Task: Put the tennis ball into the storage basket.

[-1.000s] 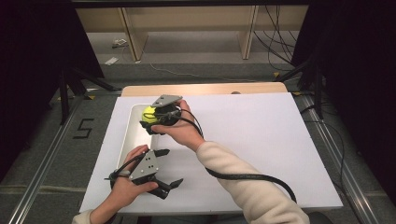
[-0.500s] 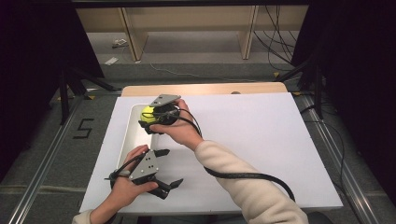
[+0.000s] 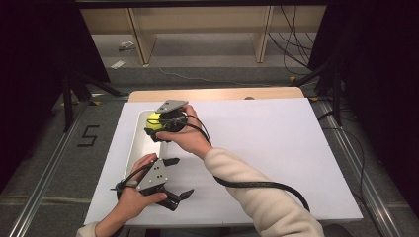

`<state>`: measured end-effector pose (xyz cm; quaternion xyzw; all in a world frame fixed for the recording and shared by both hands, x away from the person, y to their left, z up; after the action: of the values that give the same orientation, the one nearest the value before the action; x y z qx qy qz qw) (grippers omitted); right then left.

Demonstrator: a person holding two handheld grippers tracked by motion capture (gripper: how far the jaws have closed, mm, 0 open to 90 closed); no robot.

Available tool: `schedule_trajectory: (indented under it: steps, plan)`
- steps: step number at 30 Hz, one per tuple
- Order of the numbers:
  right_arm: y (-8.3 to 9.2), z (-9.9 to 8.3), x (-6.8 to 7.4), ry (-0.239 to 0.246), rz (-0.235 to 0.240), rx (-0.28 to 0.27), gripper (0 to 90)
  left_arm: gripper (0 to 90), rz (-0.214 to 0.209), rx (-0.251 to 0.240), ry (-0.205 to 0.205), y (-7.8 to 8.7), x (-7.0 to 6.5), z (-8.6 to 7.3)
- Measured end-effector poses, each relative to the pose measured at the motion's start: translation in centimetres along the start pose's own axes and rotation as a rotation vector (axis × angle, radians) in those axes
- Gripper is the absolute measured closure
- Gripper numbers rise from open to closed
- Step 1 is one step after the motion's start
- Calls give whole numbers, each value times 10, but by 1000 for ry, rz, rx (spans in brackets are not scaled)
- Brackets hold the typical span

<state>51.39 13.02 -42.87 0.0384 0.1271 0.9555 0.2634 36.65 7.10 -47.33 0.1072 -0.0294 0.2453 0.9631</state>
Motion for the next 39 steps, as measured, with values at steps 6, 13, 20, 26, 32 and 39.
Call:
schedule_trajectory:
  steps: [6, 13, 20, 26, 32, 39]
  plan:
    - [-2, -1, 0, 1, 5, 2, 267, 0, 0, 0, -1, 0, 0, 0]
    - [-4, 0, 3, -5, 10, 4, 267, 0, 1, 0, -2, 0, 0, 0]
    - [-7, 2, 3, -5, 10, 0, 267, 0, -1, 1, -2, 0, 0, 0]
    - [-8, 1, 2, -8, 8, 2, 267, 0, -2, 2, -2, 0, 0, 0]
    - [-11, 2, 4, -11, 13, 2, 267, 0, -3, 1, -1, 0, -1, 0]
    - [-14, 2, 6, -9, 19, 6, 267, 0, -5, 1, -2, -1, -1, 0]
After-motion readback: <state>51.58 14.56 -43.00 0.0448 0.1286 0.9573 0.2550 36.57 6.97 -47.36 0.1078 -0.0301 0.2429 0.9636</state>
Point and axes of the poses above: each handheld gripper's, and its own axes: y roughly backward along the jaws, z roughly out of its top, x roughly to its left, the point moved 10 cm from there along -y, roughly forward along the jaws, and after that the axes turned 12 degrees about -x, right-handed, at the moved point
